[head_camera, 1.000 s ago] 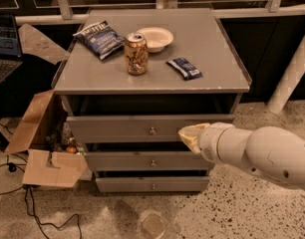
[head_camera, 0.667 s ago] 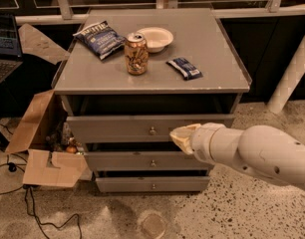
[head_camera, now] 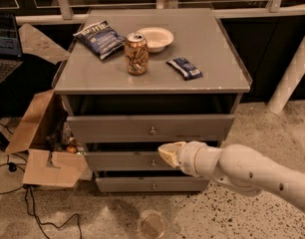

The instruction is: Open bottom drawer

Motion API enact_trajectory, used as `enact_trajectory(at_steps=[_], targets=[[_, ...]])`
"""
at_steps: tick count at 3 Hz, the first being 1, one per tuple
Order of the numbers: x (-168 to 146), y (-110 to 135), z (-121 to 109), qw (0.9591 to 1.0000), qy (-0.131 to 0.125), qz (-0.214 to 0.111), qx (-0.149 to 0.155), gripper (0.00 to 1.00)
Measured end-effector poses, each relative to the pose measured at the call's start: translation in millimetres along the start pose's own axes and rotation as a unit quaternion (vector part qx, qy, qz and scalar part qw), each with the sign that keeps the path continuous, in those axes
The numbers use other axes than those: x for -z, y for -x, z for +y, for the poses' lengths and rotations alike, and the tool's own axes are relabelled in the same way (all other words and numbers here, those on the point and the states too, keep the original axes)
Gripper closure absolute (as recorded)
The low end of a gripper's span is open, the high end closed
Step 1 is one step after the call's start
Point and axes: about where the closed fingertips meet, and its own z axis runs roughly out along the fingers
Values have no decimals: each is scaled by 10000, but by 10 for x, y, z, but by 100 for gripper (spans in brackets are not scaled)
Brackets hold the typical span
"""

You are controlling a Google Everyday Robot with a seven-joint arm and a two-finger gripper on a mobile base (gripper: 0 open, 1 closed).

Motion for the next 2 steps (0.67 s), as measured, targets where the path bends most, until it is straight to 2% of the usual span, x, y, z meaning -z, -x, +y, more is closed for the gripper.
enact_trajectory(at_steps=[1,2], targets=[[-340,-508,-123,9972,-221,-152,-699,100],[-626,-1031,-244,9902,-480,-140,-1302,100]])
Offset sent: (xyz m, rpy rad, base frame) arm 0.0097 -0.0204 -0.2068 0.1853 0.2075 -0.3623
